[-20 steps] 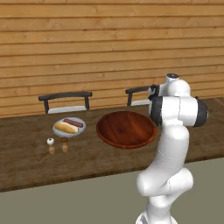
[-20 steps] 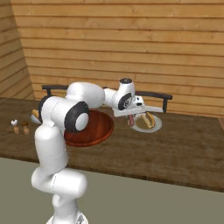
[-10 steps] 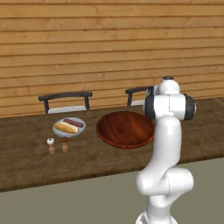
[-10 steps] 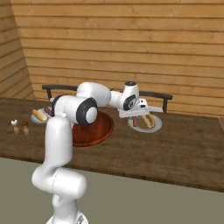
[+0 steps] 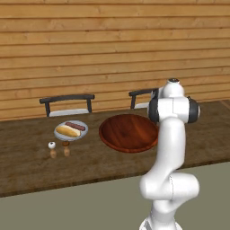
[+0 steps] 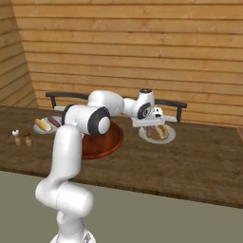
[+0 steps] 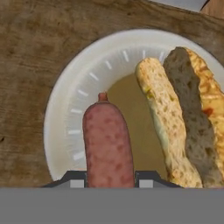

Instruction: Place one bun and one sausage from the bowl on each plate.

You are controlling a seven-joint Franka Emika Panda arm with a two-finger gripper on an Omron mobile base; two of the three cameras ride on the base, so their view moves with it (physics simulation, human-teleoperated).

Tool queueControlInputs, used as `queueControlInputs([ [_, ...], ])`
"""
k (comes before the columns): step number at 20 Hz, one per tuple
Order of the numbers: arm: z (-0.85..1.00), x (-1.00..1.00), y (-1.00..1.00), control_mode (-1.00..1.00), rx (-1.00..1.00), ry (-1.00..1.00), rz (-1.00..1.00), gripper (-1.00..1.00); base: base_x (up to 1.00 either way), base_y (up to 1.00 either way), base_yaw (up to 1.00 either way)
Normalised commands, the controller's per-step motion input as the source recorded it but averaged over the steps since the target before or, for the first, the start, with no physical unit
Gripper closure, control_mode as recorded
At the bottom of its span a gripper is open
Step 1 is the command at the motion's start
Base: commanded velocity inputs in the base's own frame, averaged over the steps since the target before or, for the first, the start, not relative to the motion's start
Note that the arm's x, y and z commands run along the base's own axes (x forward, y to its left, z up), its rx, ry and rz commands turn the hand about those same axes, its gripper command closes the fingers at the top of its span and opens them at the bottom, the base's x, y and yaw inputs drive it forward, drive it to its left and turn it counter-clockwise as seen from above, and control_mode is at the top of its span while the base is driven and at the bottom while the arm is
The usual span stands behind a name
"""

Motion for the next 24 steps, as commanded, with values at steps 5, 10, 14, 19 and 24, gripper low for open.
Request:
queueControlInputs([
  [5,-0.19,0.28,0.0,-1.0,-0.03,-0.09,-0.02,1.0,0.0,0.0,0.0],
  [10,-0.09,0.29,-0.1,-1.0,-0.06,-0.01,-0.01,1.0,0.0,0.0,0.0],
  [14,0.0,0.0,0.0,-1.0,0.0,0.0,0.0,-1.0,0.0,0.0,0.0],
  [19,0.0,0.0,0.0,-1.0,0.0,0.0,0.0,-1.0,0.0,0.0,0.0],
  [24,0.02,0.0,0.0,-1.0,0.0,0.0,0.0,-1.0,0.0,0.0,0.0],
])
